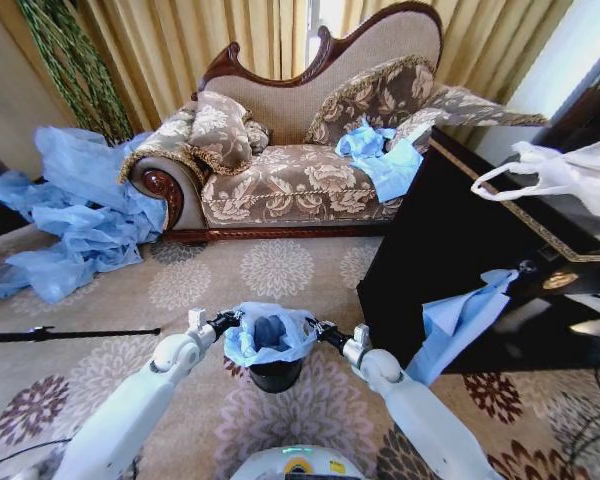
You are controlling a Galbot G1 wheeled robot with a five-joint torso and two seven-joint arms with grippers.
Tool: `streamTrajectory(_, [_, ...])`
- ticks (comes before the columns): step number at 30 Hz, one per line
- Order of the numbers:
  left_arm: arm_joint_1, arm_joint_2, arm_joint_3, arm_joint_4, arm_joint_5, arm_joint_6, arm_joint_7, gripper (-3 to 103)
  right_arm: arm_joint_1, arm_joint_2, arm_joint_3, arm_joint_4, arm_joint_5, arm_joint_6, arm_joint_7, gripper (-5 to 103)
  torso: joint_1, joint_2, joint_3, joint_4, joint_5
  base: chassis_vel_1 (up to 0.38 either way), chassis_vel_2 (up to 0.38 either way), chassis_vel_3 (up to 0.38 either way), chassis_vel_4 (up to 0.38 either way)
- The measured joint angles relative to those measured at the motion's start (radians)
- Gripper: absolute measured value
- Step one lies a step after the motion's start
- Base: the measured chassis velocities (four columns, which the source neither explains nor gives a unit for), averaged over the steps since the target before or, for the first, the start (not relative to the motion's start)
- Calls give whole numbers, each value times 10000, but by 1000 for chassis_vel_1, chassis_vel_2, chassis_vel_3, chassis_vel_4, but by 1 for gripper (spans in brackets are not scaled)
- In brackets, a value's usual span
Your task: Place a garbage bag over the trash bin.
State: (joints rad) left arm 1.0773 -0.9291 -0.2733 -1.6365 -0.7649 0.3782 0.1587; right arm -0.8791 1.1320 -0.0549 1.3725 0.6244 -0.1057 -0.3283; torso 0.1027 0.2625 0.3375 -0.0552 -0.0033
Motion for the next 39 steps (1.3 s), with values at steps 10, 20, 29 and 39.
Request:
streamTrajectory(10, [-238,-601,-38,1159,-837,853,-370,0,438,64,-349,-657,-353,130,-371,0,0,0,0,-1,-2,0,0,0,0])
streamTrajectory(20, [-14,-811,2,1167,-966,1305,-266,0,543,121,-423,-1079,-775,325,-619,0,0,0,-1,1,0,0,0,0,0])
streamTrajectory(29, [832,-531,-238,572,-878,1628,-13,0,-235,-309,-400,-411,-801,398,-655,0,-1,0,-2,-1,-3,0,0,0,0])
streamTrajectory(39, [1642,-429,-415,-226,-298,1266,371,24,-1097,-547,-53,197,-1010,499,-612,0,-2,2,-3,0,-2,0,0,0,0])
